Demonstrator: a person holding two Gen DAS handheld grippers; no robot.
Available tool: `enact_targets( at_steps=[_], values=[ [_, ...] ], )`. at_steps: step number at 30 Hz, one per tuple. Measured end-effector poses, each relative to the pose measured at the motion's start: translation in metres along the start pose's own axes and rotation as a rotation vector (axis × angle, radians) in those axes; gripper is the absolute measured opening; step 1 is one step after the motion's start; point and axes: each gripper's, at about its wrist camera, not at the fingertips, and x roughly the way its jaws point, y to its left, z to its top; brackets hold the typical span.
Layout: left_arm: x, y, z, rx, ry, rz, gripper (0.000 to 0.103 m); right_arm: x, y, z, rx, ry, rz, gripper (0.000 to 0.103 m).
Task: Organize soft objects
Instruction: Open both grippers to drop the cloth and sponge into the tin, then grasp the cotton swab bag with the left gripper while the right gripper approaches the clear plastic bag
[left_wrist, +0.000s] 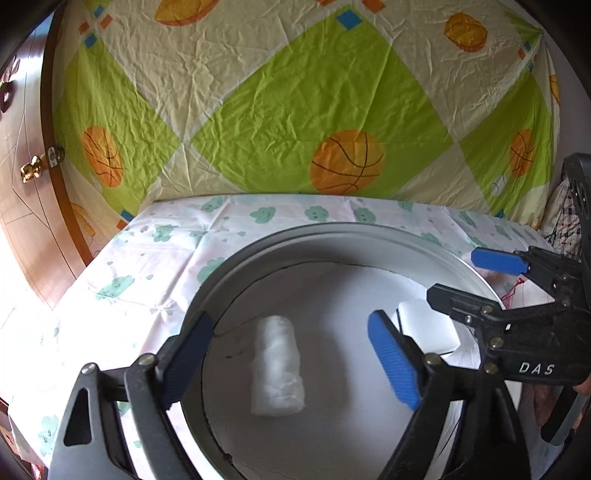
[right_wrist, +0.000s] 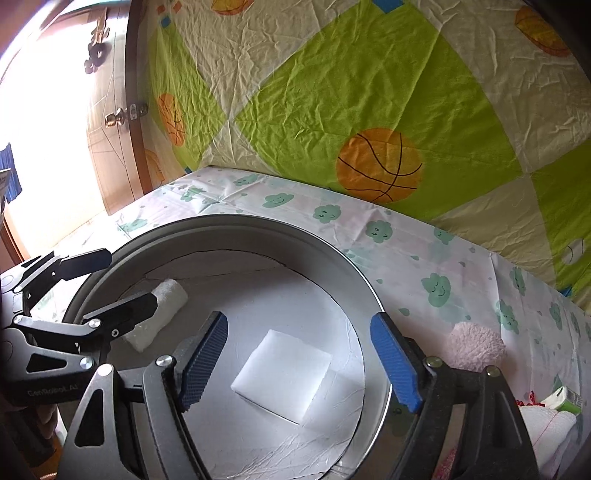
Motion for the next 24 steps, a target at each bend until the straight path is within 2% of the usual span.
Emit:
enact_targets(
  at_steps=[7, 12, 18, 24],
  values=[
    [-0.042, -0.03, -0.013, 0.016, -0.137, -0.019, 0.089, -0.037, -0.018, -0.02, 0.066, -0.076, 0.004, 0.082],
    [-0.063, -0.075, -0.027, 0.056, -0.188, -0.108, 0.09, -0.086, -0.053, -0.054, 0.108, -0.131, -0.046, 0.082],
    [-0.065, -0.149, -0.041, 0.147, -0.156, -0.252, 0.09, -0.143, -0.112, -0.112, 0.209, -0.167, -0.209, 0.082],
    [-0.049, -0.212, -0.052, 0.219, -0.054, -0.31, 0.09, -0.171, -0.15, -0.16, 0.278, -0.16, -0.313, 0.082]
  ],
)
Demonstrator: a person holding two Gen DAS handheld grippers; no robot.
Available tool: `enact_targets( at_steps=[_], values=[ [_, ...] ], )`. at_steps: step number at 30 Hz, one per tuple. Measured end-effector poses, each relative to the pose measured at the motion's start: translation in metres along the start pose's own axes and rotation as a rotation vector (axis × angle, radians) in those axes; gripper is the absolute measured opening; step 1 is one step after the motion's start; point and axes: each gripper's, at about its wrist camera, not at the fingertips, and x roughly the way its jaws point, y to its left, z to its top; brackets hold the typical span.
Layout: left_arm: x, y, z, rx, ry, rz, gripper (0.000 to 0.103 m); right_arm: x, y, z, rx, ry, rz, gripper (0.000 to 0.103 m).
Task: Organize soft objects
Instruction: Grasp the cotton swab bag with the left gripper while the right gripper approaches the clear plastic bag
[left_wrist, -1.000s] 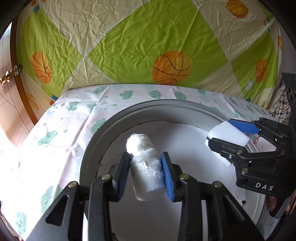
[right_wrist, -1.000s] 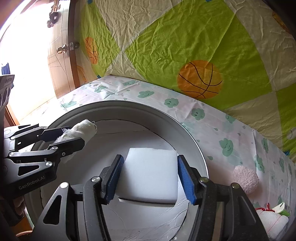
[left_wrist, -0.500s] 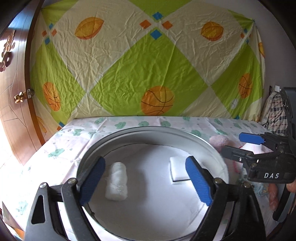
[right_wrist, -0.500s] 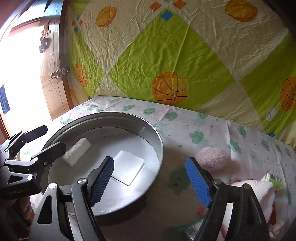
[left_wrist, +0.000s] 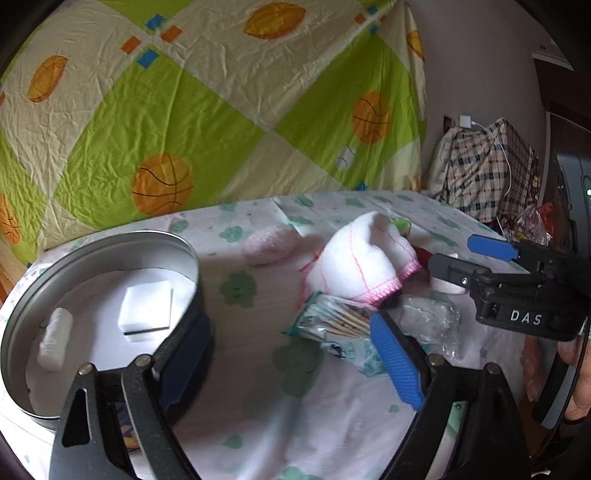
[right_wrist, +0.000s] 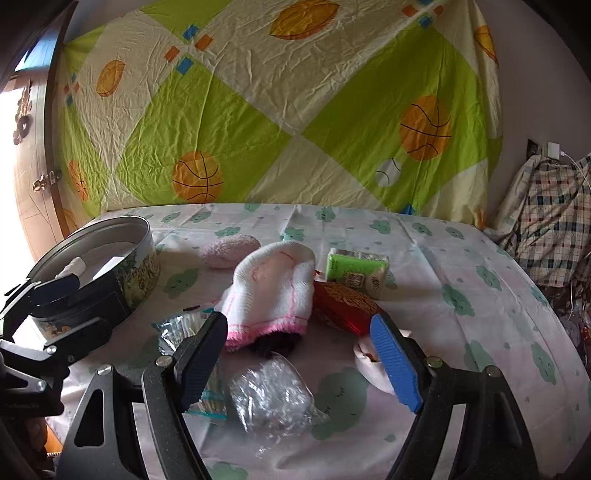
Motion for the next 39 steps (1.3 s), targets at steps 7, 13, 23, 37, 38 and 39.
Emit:
enact_targets(
  at_steps=[7, 13, 23, 37, 38, 39],
  values=[
    [0.032, -0.029, 0.004, -0.006, 0.106, -0.022, 0.09, 0.001, -0.029, -0.018, 0.06, 0.016, -0.007, 0.082],
    [0.06, -0.04, 0.001, -0.025, 0.22, -0.022, 0.093, 0.001, -0.042, -0.023, 0.101, 0.003, -0.004, 0.082],
    [0.065, -0.037, 0.001, 0.002, 0.241, -0.02, 0.086, 0.01, -0.039, -0.03, 0.099, 0.022, 0.021, 0.082],
    [0.069, -0.018, -0.004, -0.062, 0.288, 0.008, 0.076, 0.019, -0.042, -0.032, 0.106, 0.073, 0.059, 0.082],
    [0.073, -0.018, -0.007, -0.063, 0.31, -0.01, 0.047, 0.02, -0.042, -0.032, 0.107, 0.077, 0.064, 0.082],
    [0.071, -0.019, -0.008, -0.05, 0.303, 0.003, 0.043, 0.02, -0.042, -0.033, 0.106, 0.081, 0.067, 0.082]
  ],
)
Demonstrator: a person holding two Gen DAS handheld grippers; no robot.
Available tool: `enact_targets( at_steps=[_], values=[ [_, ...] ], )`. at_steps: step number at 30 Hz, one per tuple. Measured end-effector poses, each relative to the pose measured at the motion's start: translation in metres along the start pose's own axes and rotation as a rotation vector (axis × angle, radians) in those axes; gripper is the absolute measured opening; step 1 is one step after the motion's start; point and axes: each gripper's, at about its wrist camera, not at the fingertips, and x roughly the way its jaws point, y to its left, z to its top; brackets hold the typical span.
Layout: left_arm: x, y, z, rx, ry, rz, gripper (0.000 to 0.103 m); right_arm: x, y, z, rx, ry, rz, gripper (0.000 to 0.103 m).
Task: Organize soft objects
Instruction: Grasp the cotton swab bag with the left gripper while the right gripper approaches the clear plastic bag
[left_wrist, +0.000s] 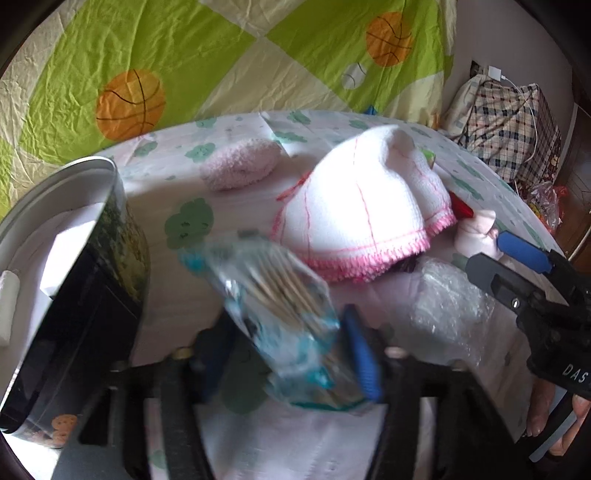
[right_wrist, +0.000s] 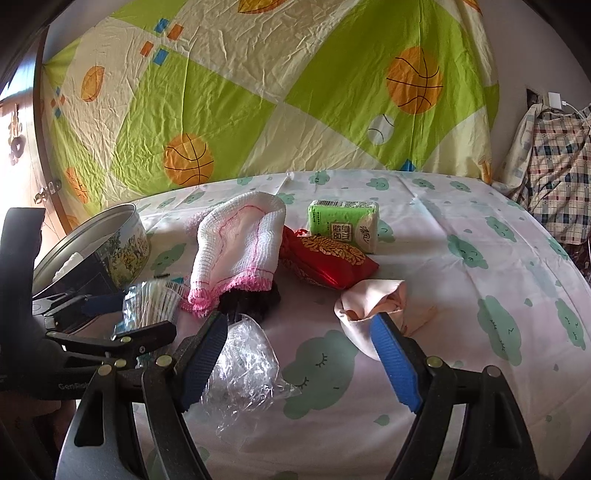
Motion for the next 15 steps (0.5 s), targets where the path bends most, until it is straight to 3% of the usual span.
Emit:
enact_targets(
  at_steps=[2, 5, 8, 15],
  values=[
    [-0.001, -0.001, -0.002, 0.019, -0.002, -0.006, 0.034, 0.002, 0.001, 0.0, -0.009, 0.011, 0.005, 0.082],
    [-0.003, 0.005, -0.003, -0.012, -0.013, -0.038, 0.029, 0.003, 0.004, 0.0, -0.026, 0.021, 0.018, 0.082],
    [-0.007, 0.009, -0.004, -0.029, -0.031, -0.063, 0.027, 0.005, 0.006, 0.0, -0.04, 0.035, 0.029, 0.082],
    [-0.022, 0.005, -0.008, -0.004, -0.13, -0.035, 0.027, 0.012, 0.017, 0.0, -0.111, 0.075, 0.064, 0.082]
  ],
)
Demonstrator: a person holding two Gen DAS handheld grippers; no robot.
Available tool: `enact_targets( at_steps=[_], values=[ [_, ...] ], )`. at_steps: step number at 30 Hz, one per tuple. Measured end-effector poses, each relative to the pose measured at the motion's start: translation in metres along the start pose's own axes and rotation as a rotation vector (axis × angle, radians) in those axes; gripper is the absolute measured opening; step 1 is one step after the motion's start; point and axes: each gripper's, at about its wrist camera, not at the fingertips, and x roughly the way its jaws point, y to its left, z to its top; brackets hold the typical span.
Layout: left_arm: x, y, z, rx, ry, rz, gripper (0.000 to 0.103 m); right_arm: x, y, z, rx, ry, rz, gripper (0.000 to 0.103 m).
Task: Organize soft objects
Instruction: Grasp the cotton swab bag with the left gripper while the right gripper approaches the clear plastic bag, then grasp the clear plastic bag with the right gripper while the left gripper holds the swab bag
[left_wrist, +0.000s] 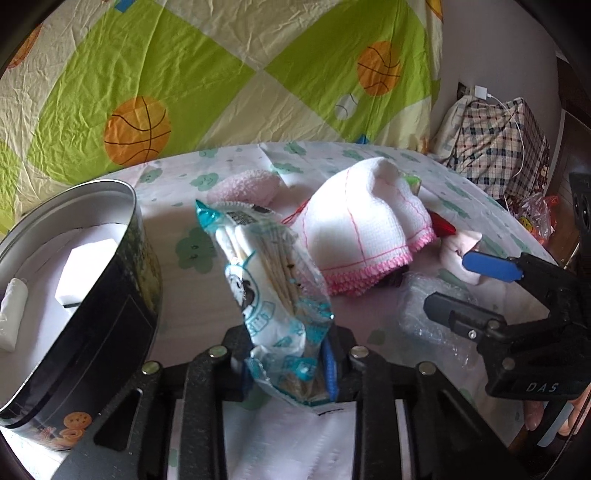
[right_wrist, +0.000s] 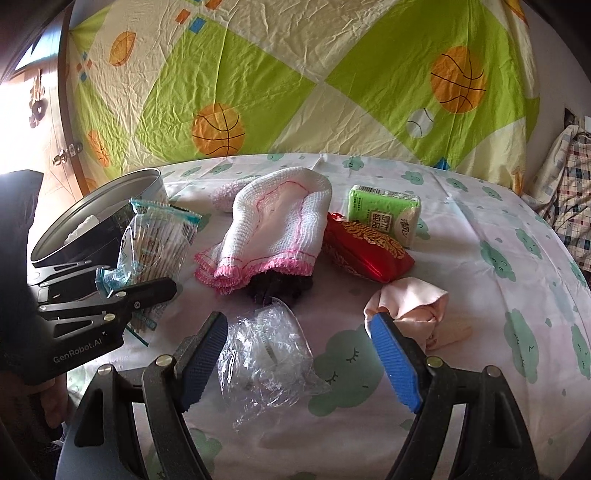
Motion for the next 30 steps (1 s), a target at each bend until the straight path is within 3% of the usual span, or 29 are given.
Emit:
enact_targets(
  at_steps=[10, 15, 18, 30],
  values=[
    [-0.008, 0.021, -0.002, -0.074, -0.045, -0.038, 0.027, 0.015, 0.019, 0.003, -0.124, 0.088, 0.007, 0.081],
    [-0.011, 0.024, -0.004, -0.08, -0.059, -0.047, 0.027, 0.025, 0.023, 0.001, -0.157, 0.15, 0.001, 0.068],
    [-0.014, 0.026, -0.006, -0.085, -0.071, -0.051, 0.027, 0.025, 0.023, 0.001, -0.161, 0.153, 0.0, 0.053],
    [-0.023, 0.022, -0.008, -0.06, -0.132, -0.047, 0.027, 0.019, 0.026, -0.001, -0.166, 0.105, 0.0, 0.044]
  ],
)
